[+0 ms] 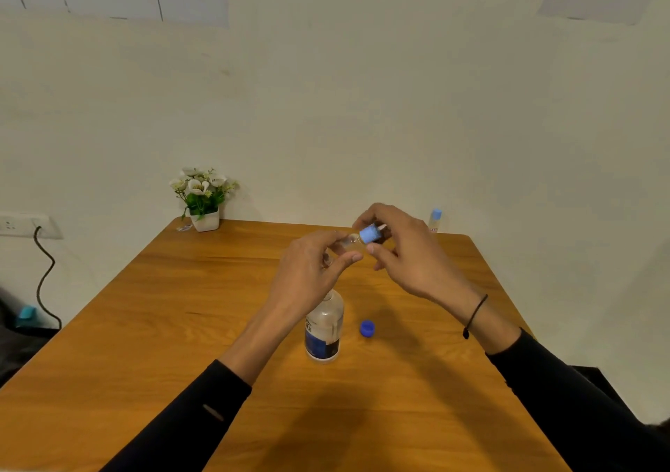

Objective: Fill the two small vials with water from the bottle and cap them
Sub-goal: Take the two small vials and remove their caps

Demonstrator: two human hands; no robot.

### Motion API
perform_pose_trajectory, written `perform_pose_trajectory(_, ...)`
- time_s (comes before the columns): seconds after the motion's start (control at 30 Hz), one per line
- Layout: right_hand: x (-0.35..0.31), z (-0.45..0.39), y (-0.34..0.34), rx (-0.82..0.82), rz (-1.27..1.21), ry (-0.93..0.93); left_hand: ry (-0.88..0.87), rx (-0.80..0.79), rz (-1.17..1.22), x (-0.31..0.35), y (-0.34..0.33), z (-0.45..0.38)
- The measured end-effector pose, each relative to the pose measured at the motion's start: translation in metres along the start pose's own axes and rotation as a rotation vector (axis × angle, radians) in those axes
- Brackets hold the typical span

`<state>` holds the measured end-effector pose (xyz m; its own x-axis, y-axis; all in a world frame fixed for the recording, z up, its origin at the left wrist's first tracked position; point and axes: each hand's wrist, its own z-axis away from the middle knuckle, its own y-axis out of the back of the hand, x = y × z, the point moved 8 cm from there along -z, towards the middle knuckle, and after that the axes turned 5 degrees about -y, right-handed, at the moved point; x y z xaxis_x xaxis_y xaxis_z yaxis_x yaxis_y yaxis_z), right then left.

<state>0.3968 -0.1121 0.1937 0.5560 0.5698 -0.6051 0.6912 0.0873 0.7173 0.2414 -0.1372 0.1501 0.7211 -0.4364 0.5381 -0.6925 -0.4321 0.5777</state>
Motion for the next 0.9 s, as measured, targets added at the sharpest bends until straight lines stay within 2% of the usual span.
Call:
perform_pose_trajectory(0.07, 0.003, -0.002, -0.004, -0.046, 0.000, -0.053, 0.001, -0.007, -0.023, -0.001, -0.001, 0.000)
perform_pose_trajectory(0.17, 0.006, -0.003, 0.002, 0.050, 0.030, -0.123, 0.000, -0.007, -0.004, 0.001, -0.002, 0.000)
perform_pose_trajectory(0.23, 0.005, -0.001, 0.008, 0.119, 0.014, -0.105, -0.002, -0.013, -0.003, 0.003, -0.003, 0.000)
perform_pose_trajectory(0.37, 0.003, 0.000, 0.008, 0.137, -0.046, 0.005, -0.013, -0.037, -0.007, 0.000, -0.006, 0.000)
perform_pose_trajectory(0.53, 0.013, 0.005, 0.026, 0.236, -0.240, 0.043, 0.038, 0.041, 0.057, -0.021, 0.008, -0.006)
perform_pose_trajectory(0.73, 0.071, 0.017, 0.011, 0.331, -0.186, -0.078, 0.155, -0.112, 0.246, -0.078, -0.004, -0.012)
perform_pose_trajectory(0.9, 0.131, 0.023, -0.037, 0.244, 0.019, -0.209, 0.268, -0.240, 0.313, -0.117, -0.041, -0.007)
